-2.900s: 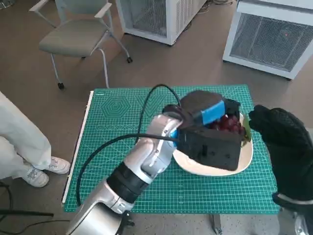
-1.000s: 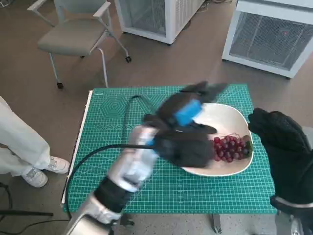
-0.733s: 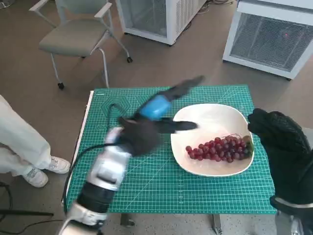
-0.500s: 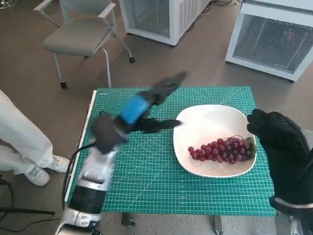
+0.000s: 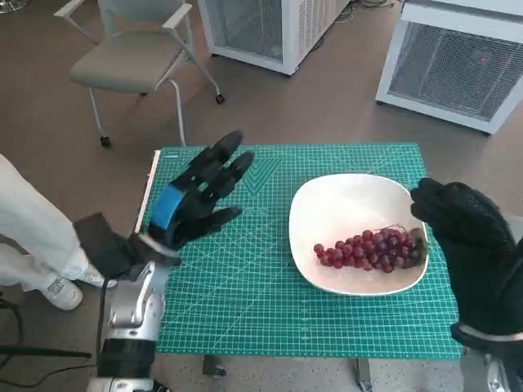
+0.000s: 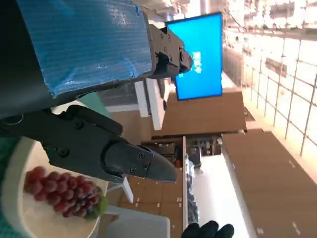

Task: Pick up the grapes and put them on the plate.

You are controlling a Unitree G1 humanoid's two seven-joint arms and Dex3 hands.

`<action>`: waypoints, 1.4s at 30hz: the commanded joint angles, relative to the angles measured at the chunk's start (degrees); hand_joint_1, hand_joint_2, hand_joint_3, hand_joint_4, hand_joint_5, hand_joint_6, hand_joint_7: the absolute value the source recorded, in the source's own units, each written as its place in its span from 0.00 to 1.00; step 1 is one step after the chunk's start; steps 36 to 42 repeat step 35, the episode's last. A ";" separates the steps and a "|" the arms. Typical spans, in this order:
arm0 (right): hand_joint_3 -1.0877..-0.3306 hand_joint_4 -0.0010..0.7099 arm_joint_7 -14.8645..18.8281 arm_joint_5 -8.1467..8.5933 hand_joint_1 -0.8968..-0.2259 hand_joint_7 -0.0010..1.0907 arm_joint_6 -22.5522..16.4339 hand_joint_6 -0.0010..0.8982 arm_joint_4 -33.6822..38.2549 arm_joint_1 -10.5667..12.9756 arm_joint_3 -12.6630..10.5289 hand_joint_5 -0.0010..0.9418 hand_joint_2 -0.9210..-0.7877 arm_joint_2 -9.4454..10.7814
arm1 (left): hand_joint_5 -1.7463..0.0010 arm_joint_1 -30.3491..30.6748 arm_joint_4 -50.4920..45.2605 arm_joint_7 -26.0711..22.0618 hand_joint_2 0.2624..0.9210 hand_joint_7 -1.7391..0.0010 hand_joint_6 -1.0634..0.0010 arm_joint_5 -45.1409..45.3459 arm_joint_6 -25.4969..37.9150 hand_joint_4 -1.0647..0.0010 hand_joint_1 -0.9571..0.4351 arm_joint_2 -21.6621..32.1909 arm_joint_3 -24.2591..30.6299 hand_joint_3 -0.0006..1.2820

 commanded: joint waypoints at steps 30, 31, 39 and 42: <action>0.65 0.63 1.36 0.29 0.81 0.87 0.90 0.28 2.40 -0.88 -0.10 0.82 0.00 -1.71 | 1.00 4.87 -1.38 -3.38 1.00 1.00 0.72 -3.42 0.59 0.72 0.31 -0.28 0.99 0.01; 0.65 0.63 1.40 0.29 0.81 0.87 0.85 0.28 2.51 -0.94 -0.10 0.82 0.00 -1.70 | 1.00 4.92 -1.41 -3.36 1.00 1.00 0.72 -3.44 0.60 0.72 0.31 -0.30 0.98 0.01; 0.65 0.63 1.50 0.20 0.80 0.87 0.64 0.28 2.88 -1.14 -0.03 0.82 0.00 -1.58 | 1.00 5.01 -1.32 -3.36 1.00 0.99 0.71 -3.47 0.59 0.72 0.31 -0.32 0.97 0.01; 0.65 0.63 1.50 0.20 0.80 0.87 0.64 0.28 2.88 -1.14 -0.03 0.82 0.00 -1.58 | 1.00 5.01 -1.32 -3.36 1.00 0.99 0.71 -3.47 0.59 0.72 0.31 -0.32 0.97 0.01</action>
